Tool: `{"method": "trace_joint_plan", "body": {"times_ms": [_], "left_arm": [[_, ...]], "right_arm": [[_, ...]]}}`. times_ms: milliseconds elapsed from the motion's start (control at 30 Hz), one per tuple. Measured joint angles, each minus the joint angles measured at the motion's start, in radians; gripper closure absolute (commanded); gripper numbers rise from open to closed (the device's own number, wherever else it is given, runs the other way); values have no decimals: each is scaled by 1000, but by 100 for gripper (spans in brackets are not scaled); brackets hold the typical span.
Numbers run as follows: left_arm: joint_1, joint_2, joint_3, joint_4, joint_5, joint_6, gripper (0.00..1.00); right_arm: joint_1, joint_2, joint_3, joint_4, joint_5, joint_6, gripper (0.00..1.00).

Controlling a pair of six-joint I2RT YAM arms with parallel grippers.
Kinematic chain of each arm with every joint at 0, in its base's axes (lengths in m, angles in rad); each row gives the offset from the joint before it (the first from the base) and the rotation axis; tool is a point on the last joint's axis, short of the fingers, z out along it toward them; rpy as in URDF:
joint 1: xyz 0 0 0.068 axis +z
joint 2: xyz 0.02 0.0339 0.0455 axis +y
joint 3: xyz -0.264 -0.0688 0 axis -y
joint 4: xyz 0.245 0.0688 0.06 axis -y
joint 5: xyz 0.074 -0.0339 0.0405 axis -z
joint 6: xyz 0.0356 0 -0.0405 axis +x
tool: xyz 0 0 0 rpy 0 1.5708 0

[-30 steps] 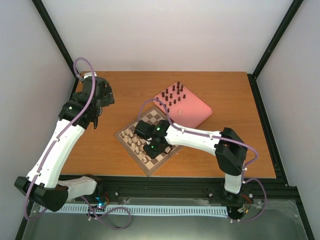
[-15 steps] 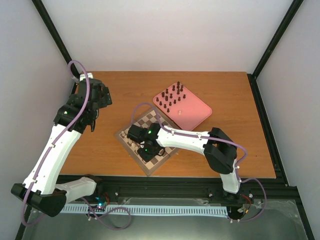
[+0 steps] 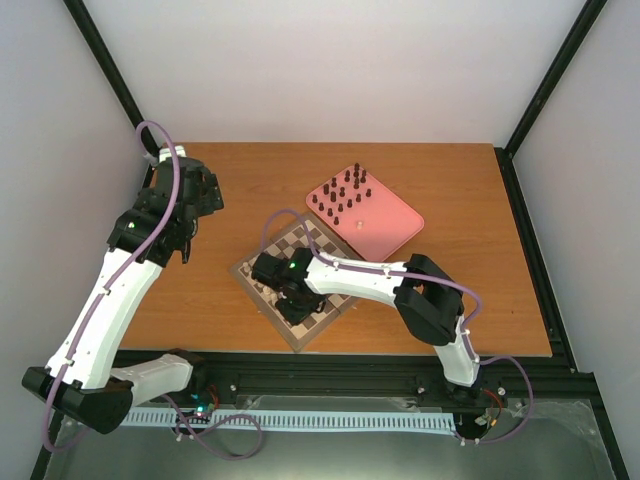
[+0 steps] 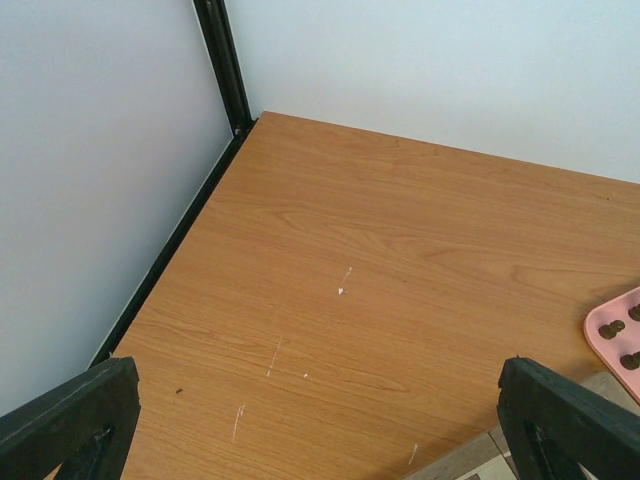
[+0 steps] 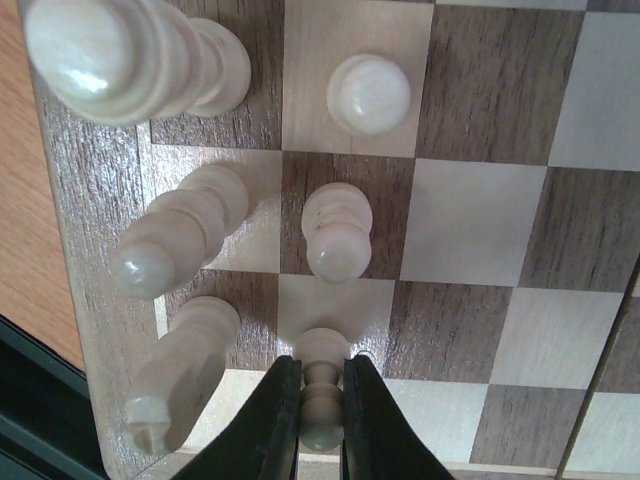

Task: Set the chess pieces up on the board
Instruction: Place the chess piece on the chessboard.

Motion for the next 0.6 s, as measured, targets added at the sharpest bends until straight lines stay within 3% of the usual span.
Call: {"method": "trace_joint_plan", "body": {"times_ms": [467,600], "left_arm": [[0,0,-1,0,-3,0,0],[0,-1,-3,0,-6,0,0]], "right_arm": [[0,21,32,-22,8,-1,96],[0,31,38,-31,12,-1,92]]}}
